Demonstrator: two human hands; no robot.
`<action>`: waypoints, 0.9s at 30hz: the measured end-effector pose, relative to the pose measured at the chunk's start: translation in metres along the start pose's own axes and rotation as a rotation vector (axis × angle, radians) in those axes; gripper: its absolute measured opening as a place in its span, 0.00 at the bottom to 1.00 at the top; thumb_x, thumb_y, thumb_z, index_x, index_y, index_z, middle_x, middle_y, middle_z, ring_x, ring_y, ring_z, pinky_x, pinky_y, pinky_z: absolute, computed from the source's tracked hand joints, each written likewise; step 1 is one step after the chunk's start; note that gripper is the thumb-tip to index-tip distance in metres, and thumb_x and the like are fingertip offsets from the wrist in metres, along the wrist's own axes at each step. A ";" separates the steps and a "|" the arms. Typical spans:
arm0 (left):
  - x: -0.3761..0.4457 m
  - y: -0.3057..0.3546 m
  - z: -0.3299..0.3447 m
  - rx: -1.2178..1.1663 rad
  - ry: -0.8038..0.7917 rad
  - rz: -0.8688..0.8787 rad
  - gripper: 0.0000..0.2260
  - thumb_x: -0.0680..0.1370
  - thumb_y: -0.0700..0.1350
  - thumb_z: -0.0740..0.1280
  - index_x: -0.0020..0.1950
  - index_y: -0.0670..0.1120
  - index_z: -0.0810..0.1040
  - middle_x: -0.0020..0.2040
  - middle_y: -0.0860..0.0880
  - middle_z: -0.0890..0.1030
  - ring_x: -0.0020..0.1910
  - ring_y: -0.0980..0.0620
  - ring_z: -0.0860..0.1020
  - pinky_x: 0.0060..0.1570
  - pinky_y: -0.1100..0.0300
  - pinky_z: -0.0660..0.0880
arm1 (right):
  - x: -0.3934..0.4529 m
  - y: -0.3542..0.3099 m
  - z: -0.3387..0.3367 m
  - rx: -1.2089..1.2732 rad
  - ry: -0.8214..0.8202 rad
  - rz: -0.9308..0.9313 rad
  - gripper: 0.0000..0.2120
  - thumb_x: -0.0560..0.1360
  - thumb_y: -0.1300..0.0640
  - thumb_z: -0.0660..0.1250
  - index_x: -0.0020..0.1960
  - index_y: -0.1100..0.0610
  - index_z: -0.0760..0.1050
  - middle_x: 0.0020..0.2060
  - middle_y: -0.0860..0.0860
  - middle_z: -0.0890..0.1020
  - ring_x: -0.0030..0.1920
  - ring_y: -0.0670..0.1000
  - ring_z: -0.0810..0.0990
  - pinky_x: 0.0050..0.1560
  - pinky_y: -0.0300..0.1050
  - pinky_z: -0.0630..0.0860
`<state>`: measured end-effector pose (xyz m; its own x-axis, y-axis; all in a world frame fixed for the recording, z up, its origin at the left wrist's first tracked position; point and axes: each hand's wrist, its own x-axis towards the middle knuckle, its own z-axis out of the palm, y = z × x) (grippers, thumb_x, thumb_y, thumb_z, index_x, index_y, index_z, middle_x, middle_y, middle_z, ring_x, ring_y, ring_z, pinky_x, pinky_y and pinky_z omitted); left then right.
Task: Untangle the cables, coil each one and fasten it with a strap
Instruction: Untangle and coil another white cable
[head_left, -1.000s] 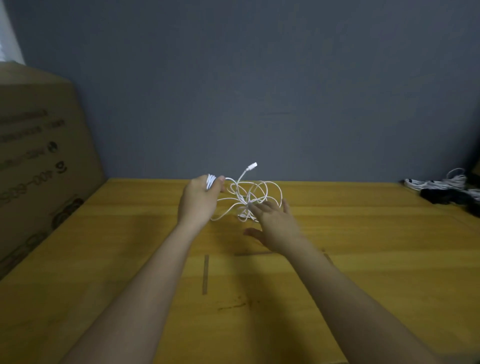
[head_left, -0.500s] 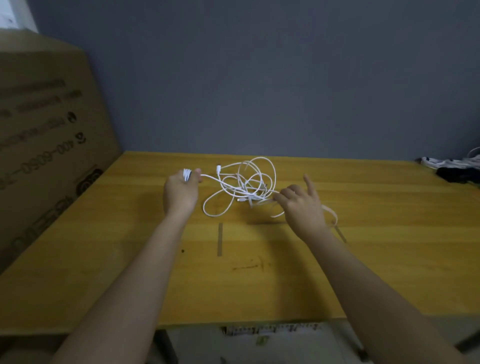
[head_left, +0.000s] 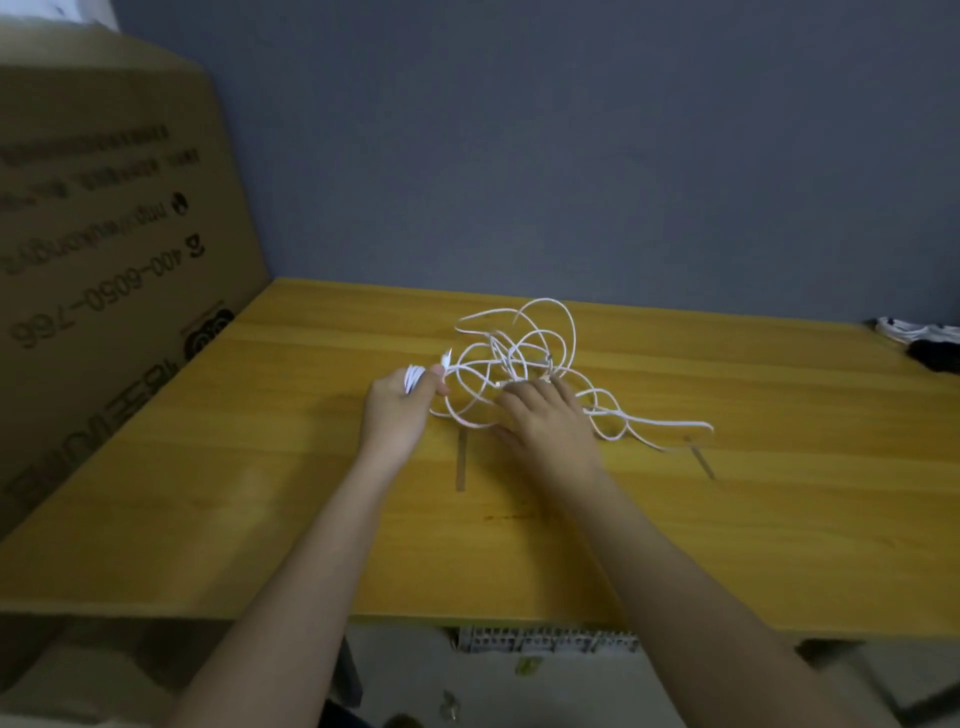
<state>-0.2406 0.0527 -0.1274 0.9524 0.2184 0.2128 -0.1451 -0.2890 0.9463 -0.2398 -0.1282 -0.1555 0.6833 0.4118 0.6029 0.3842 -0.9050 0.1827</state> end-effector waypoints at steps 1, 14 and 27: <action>-0.002 0.001 -0.002 -0.013 -0.017 0.011 0.14 0.79 0.47 0.65 0.34 0.49 0.79 0.19 0.54 0.68 0.21 0.58 0.66 0.26 0.64 0.60 | 0.000 -0.001 0.002 -0.022 -0.001 0.007 0.13 0.64 0.54 0.78 0.45 0.56 0.80 0.45 0.53 0.83 0.47 0.56 0.81 0.60 0.58 0.75; 0.008 0.003 -0.010 -0.077 0.152 -0.070 0.15 0.79 0.47 0.65 0.32 0.52 0.76 0.22 0.52 0.68 0.20 0.59 0.67 0.27 0.63 0.61 | -0.047 0.046 -0.017 0.185 -0.164 -0.223 0.09 0.68 0.61 0.67 0.47 0.56 0.83 0.52 0.53 0.84 0.55 0.54 0.82 0.46 0.47 0.82; -0.008 0.014 -0.005 -0.019 -0.018 0.058 0.14 0.79 0.50 0.66 0.32 0.52 0.77 0.28 0.49 0.69 0.26 0.55 0.65 0.32 0.57 0.61 | -0.033 0.049 -0.049 0.669 -0.058 0.263 0.10 0.76 0.57 0.68 0.56 0.53 0.82 0.51 0.45 0.82 0.52 0.44 0.77 0.51 0.35 0.73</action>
<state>-0.2514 0.0514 -0.1146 0.9468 0.1850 0.2632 -0.2051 -0.2834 0.9368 -0.2738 -0.1915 -0.1283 0.8302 0.2107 0.5161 0.4877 -0.7231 -0.4891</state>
